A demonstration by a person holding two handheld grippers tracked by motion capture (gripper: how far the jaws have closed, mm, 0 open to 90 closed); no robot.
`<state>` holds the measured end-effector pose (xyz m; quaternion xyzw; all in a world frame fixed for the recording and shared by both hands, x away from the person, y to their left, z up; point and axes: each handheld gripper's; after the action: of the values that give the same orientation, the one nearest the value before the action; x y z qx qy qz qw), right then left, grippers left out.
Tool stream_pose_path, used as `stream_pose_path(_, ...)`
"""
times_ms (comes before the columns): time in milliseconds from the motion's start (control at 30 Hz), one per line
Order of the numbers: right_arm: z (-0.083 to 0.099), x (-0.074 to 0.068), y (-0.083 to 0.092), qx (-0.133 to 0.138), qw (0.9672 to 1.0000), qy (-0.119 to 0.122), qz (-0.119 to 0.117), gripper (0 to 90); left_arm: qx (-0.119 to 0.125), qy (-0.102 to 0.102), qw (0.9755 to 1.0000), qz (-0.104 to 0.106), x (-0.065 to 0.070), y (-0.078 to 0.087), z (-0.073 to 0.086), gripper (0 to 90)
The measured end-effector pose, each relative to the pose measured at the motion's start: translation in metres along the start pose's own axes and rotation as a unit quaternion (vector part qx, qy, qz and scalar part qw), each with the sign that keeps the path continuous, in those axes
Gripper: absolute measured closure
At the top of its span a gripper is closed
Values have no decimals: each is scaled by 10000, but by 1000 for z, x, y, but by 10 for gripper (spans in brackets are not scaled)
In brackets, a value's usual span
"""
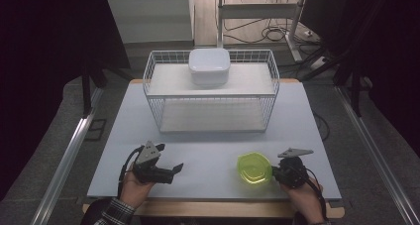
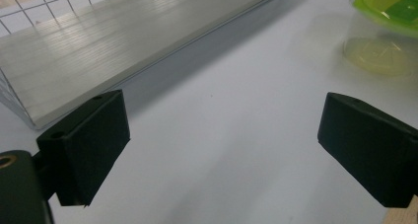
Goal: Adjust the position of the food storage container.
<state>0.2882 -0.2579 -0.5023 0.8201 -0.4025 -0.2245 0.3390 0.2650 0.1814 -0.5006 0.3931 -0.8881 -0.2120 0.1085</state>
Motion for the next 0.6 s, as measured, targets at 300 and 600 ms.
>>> stream_pose_path(300, 25, -17, 30, -110, 9998, -14, -177, 880, 15, -24, 10000, -37, 1, 0, -1, 51)
stream_pose_path(600, 19, -36, 27, -132, 9988, 97, -466, 880, 55, -32, 10000, -52, 0, 2, -1, 52)
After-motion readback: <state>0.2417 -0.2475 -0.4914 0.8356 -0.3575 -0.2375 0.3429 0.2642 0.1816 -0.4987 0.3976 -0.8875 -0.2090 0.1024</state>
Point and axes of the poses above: each handheld gripper's, and its own axes: y roughly backward along the jaws, z roughly out of its underside, x roughly to its right, and after that the axes turned 3 degrees about x, right-handed
